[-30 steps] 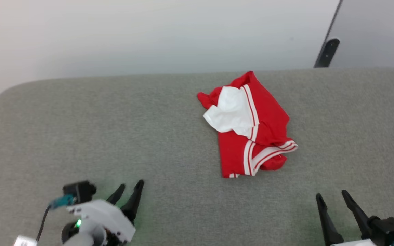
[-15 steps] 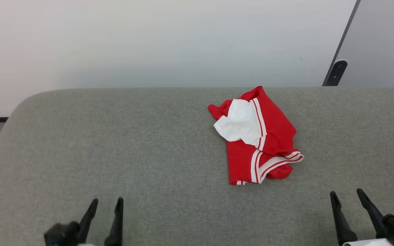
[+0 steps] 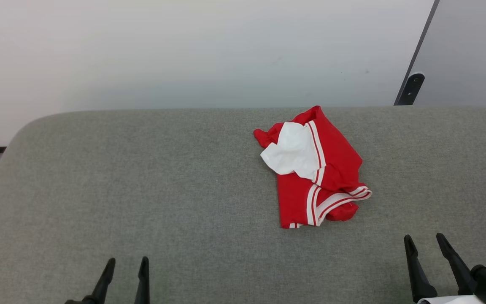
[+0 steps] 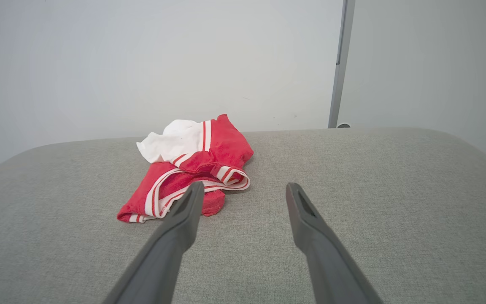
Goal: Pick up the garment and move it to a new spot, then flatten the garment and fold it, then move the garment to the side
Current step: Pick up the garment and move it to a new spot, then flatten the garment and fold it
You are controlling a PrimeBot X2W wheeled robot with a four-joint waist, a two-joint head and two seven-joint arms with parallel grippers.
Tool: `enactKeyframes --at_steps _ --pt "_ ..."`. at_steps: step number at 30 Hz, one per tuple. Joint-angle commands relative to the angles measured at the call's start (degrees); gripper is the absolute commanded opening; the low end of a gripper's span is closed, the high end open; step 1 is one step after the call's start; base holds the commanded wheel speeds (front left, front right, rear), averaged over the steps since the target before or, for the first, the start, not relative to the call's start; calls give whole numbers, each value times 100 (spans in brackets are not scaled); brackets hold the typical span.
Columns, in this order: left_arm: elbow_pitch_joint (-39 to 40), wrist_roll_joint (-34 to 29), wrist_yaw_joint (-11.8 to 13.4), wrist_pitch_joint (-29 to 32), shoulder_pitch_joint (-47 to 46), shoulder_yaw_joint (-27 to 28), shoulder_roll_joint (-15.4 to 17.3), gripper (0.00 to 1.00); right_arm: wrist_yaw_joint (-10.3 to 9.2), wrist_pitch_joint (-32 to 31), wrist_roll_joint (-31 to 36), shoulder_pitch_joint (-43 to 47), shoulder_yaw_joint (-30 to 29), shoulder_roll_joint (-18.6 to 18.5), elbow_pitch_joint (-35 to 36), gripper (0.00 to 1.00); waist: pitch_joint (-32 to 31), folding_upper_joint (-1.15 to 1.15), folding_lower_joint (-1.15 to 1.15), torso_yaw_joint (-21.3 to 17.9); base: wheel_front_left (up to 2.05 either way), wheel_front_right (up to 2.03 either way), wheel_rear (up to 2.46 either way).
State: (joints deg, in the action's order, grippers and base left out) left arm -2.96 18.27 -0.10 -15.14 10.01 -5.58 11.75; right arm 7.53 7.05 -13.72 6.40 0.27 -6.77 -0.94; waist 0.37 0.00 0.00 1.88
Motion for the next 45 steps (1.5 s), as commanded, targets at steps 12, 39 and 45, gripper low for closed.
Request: enactKeyframes --at_steps 12,39,45 --pt "-53 -411 -360 -1 85 390 -380 100 -8 60 6 39 62 45 -88 100 -38 0 0 -3 0 0 0" --pt "-170 -718 -611 0 91 580 -735 100 -8 -11 2 -234 379 32 -145 100 40 0 0 58 0 0 0" --pt "-252 -659 -654 0 -148 401 -814 100 -8 -742 100 -1348 1197 -444 -145 100 245 0 0 304 0 0 0"
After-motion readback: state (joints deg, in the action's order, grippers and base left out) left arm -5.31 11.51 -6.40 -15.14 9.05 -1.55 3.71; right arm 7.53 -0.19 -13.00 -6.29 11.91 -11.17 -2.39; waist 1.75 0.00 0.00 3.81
